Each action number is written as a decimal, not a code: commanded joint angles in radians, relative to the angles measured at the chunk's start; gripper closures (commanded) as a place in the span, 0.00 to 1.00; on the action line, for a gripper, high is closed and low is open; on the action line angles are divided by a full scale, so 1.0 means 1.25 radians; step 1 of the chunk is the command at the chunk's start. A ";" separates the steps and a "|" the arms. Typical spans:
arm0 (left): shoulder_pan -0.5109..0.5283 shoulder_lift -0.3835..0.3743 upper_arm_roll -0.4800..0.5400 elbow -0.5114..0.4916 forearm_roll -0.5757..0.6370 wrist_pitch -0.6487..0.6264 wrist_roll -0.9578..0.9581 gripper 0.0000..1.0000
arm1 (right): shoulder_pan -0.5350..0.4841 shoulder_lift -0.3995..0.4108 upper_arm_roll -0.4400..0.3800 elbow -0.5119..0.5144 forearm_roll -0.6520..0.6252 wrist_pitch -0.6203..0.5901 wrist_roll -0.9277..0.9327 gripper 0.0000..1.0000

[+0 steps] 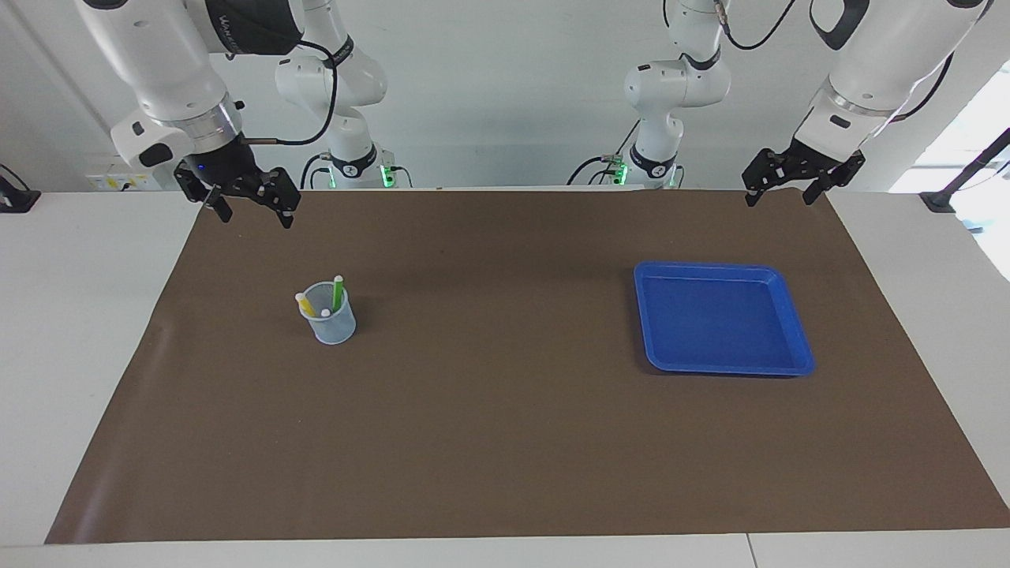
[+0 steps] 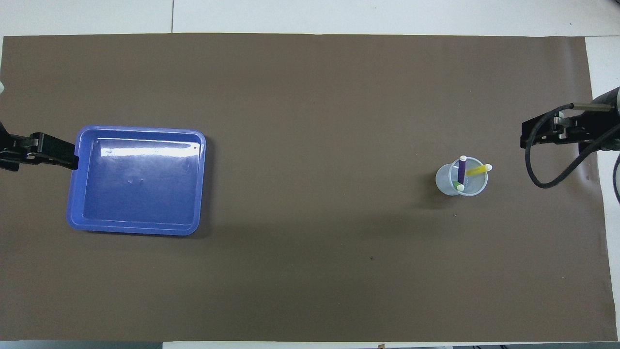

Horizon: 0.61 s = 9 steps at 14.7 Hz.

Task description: Right arm passes pens to left for tray arrangement

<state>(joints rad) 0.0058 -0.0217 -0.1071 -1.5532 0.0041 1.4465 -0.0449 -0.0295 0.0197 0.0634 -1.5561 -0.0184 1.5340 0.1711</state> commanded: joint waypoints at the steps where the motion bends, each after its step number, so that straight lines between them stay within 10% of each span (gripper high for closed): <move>1: 0.003 -0.006 0.001 -0.008 0.000 0.004 0.004 0.00 | -0.003 -0.023 0.003 -0.029 0.013 0.007 0.012 0.00; 9: 0.003 -0.006 0.001 -0.008 0.000 0.004 0.004 0.00 | -0.008 -0.022 0.002 -0.028 0.012 0.022 0.007 0.00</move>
<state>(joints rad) 0.0058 -0.0217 -0.1071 -1.5532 0.0041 1.4465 -0.0449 -0.0331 0.0176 0.0611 -1.5588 -0.0184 1.5419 0.1711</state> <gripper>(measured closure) 0.000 0.000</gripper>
